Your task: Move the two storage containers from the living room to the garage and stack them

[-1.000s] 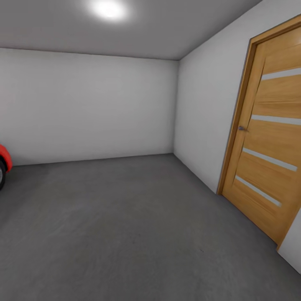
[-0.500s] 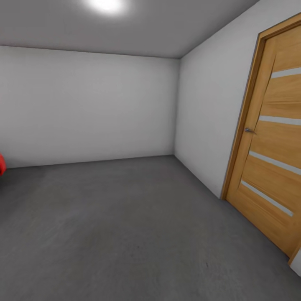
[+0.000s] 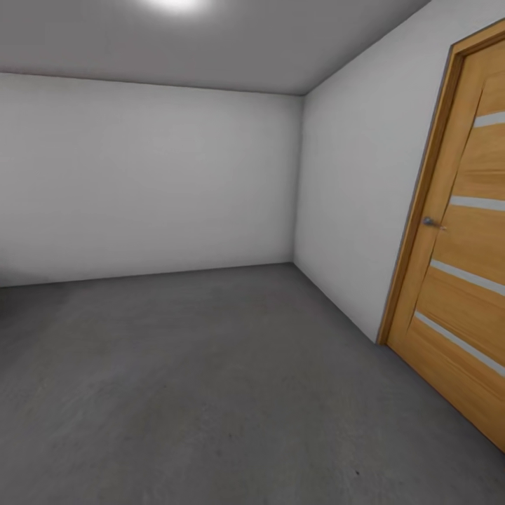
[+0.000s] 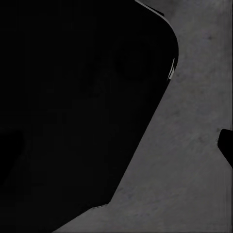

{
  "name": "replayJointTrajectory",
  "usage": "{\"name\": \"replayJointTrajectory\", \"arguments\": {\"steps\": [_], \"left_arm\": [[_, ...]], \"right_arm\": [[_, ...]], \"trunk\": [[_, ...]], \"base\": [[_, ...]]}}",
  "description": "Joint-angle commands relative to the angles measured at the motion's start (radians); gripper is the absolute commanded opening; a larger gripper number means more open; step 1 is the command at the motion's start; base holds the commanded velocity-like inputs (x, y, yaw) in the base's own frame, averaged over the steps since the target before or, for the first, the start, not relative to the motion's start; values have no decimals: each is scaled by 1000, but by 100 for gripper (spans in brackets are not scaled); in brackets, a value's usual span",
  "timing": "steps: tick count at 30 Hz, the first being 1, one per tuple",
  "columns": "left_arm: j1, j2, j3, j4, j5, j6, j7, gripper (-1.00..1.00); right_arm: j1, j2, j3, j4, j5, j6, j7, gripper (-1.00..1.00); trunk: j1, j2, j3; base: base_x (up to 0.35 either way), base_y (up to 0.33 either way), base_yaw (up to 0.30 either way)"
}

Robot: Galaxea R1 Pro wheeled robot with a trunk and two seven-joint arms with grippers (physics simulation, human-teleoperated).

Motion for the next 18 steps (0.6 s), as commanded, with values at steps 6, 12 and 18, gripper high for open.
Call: {"name": "replayJointTrajectory", "arguments": {"steps": [6, 12, 18], "left_arm": [[0, 0, 0, 0, 1, 0, 0, 100], [0, 0, 0, 0, 2, -1, 0, 100], [0, 0, -1, 0, 3, -1, 0, 100]], "right_arm": [[0, 0, 4, -1, 0, 0, 0, 100], [0, 0, 4, -1, 0, 0, 0, 100], [0, 0, 4, -1, 0, 0, 0, 100]], "trunk": [[1, 0, -1], [1, 0, -1], [1, 0, -1]], "base": [[316, 0, 0], [92, 0, 0], [6, 0, 0]]}}
